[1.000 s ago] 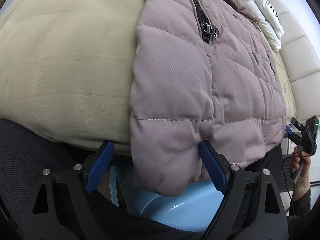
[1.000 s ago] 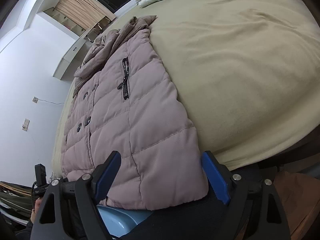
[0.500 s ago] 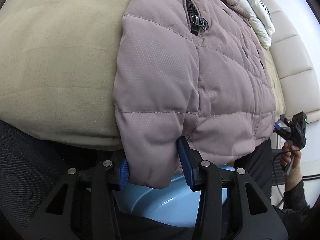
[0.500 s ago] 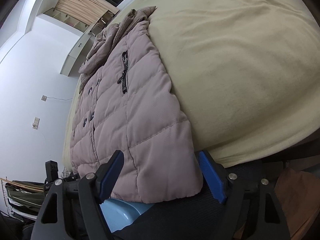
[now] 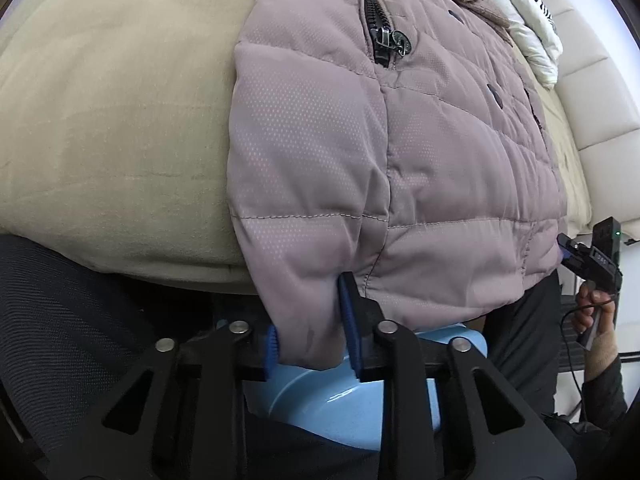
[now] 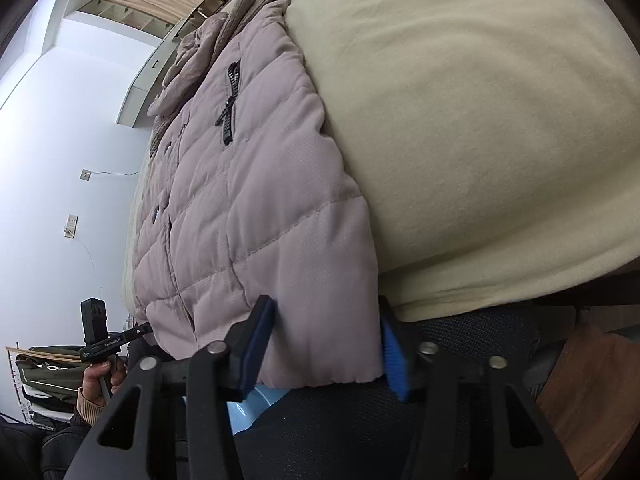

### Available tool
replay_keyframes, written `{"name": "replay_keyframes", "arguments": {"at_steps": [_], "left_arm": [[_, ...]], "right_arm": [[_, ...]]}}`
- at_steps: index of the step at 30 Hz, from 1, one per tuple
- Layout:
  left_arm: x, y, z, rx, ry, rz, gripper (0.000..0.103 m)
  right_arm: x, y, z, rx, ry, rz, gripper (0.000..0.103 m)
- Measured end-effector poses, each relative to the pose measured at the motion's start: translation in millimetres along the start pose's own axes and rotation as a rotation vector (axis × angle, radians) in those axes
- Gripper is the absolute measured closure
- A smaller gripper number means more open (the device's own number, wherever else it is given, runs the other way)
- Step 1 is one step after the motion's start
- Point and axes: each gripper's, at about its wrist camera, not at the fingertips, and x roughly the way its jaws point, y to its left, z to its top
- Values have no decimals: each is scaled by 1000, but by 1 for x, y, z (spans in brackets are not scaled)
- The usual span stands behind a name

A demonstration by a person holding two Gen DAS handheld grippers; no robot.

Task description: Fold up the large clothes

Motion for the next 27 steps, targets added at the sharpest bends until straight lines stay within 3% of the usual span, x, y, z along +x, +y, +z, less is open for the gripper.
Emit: {"name": "replay_keyframes", "arguments": {"at_steps": [4, 7, 14, 22, 27], "left_arm": [[-6, -3, 0, 14, -14, 30, 90], [-12, -7, -1, 29, -25, 53, 94], [-46, -18, -3, 28, -93, 40, 97], [-99, -30, 12, 25, -230, 47, 98], [-146, -38, 45, 42, -345, 41, 99]], "right_arm": [[-1, 9, -3, -37, -6, -23, 77], [0, 22, -2, -85, -11, -70, 87], [-11, 59, -8, -207, -67, -159, 93], [-46, 103, 1, -272, -210, -101, 95], [-67, 140, 27, -306, -308, -43, 95]]}}
